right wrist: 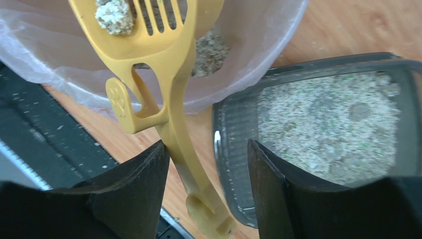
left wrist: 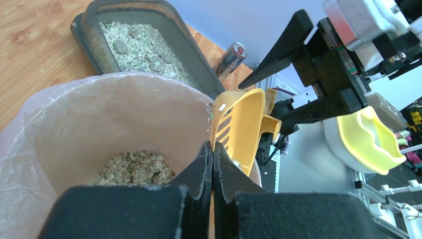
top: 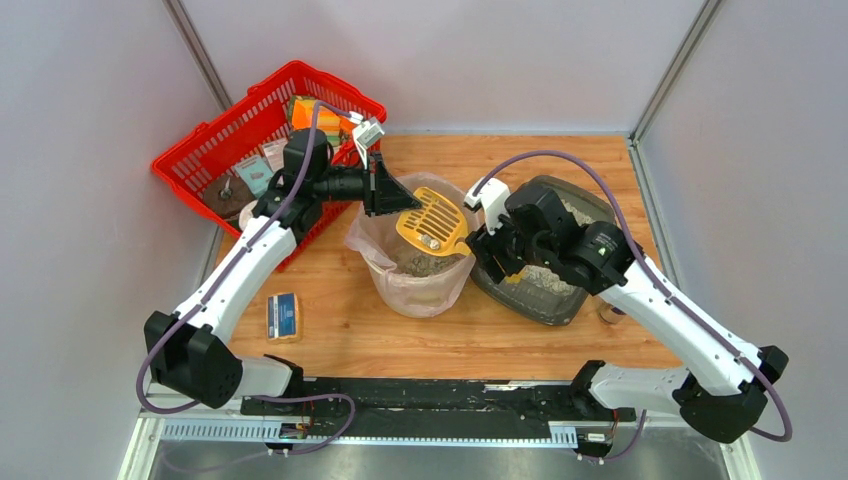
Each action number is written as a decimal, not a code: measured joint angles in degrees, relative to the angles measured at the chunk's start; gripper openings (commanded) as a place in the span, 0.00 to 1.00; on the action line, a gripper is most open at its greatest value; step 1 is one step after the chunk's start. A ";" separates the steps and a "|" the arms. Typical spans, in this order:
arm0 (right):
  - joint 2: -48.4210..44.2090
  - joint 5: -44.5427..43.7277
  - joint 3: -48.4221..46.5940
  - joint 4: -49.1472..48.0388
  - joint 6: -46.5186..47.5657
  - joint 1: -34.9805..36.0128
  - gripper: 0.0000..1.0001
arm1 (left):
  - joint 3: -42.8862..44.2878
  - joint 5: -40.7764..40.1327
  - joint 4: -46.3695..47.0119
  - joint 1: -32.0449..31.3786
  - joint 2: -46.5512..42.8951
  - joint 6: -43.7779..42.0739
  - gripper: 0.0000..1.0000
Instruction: Clean the litter box
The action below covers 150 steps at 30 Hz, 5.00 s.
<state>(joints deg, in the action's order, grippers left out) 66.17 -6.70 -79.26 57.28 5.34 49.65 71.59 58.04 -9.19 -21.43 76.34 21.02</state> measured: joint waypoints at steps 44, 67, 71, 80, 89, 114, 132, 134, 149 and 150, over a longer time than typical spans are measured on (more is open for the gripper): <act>0.20 15.32 -0.96 3.19 -4.24 -6.67 0.00 | -0.26 -3.43 -1.22 2.99 -0.20 -1.31 0.74; 9.20 -33.53 -3.37 9.33 -0.24 20.83 0.00 | -1.01 -34.84 -10.58 5.44 -9.46 -7.26 0.74; 9.64 -38.12 -3.10 9.31 0.98 24.41 0.00 | -1.01 -36.20 -11.41 5.44 -9.46 -7.48 0.74; 8.63 -40.13 -3.06 8.22 0.17 24.63 0.00 | -1.01 -37.20 -12.09 5.44 -9.46 -7.50 0.74; 1.73 -31.01 -3.06 7.37 -8.35 14.38 0.00 | -0.98 -37.88 -13.40 5.44 -9.44 -7.50 0.73; -29.62 37.29 40.15 -27.30 -77.31 -41.62 0.00 | -0.70 -37.09 -14.73 5.44 -8.72 -7.26 0.73; -16.11 46.77 48.41 -45.75 -93.61 -54.58 0.00 | -0.70 -37.11 -14.78 5.44 -8.68 -7.26 0.72; -15.43 46.82 48.57 -46.03 -93.55 -55.34 0.00 | -0.70 -37.11 -14.80 5.44 -8.63 -7.28 0.72; -3.21 48.61 50.40 -52.06 -92.24 -55.95 0.00 | -0.61 -37.11 -15.23 5.44 -8.35 -7.28 0.72; -1.81 48.89 50.40 -53.02 -91.84 -56.02 0.00 | -0.59 -37.11 -15.28 5.44 -8.35 -7.28 0.72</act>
<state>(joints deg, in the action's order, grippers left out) 64.36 42.19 -28.86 4.25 -86.50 -6.37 71.00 20.93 -24.47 -15.99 67.99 13.74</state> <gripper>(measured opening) 0.133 0.720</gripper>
